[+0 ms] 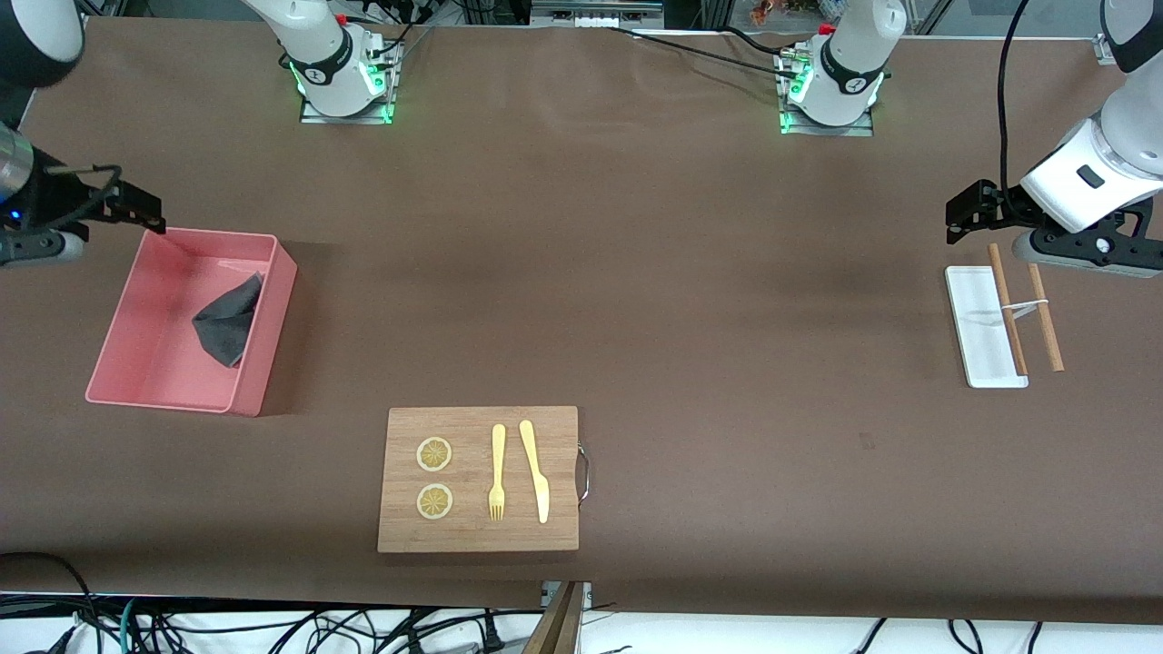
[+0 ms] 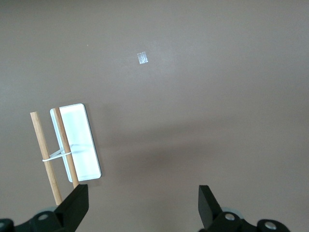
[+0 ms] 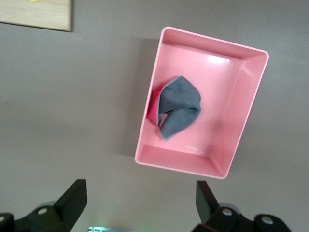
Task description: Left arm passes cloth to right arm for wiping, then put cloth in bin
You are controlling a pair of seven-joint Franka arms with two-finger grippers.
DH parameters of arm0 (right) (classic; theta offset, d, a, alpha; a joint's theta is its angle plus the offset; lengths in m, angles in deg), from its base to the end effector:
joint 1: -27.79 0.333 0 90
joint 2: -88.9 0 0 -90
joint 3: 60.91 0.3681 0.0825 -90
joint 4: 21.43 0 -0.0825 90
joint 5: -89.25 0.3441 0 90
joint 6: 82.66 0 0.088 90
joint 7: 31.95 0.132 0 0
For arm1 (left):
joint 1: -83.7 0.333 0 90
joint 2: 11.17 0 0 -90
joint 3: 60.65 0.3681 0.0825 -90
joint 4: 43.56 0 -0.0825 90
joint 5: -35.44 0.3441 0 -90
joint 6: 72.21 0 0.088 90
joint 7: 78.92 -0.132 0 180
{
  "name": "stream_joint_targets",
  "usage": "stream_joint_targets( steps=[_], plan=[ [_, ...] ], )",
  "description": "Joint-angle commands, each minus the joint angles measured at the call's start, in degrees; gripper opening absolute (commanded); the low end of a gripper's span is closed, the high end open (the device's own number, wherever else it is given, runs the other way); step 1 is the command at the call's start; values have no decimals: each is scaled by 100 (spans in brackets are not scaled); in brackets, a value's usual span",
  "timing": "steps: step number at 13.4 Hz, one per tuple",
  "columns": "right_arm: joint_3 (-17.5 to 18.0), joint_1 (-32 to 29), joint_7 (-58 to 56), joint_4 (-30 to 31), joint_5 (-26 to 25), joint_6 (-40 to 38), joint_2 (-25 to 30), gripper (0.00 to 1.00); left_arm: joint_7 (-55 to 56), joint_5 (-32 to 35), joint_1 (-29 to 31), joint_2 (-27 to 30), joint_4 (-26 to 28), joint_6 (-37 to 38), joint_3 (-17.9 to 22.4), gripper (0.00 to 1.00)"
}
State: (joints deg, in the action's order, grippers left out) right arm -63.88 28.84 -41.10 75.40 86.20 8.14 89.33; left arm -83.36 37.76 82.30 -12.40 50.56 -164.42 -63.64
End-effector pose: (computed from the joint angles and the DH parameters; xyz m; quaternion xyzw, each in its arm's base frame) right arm 0.5051 -0.0240 0.6056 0.9964 0.0646 -0.0512 0.0215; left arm 0.5202 -0.0344 0.6128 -0.9964 0.0783 0.0274 0.0196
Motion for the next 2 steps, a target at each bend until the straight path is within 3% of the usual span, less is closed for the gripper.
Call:
stream_joint_targets(
  steps=[1,2],
  plan=[
    [156,-53,221,-286,111,-283,44,100,84,93,-27,-44,-140,116,0,100],
    [174,-53,221,-304,172,-300,53,100,84,93,-27,-44,-140,116,0,100]
  ],
)
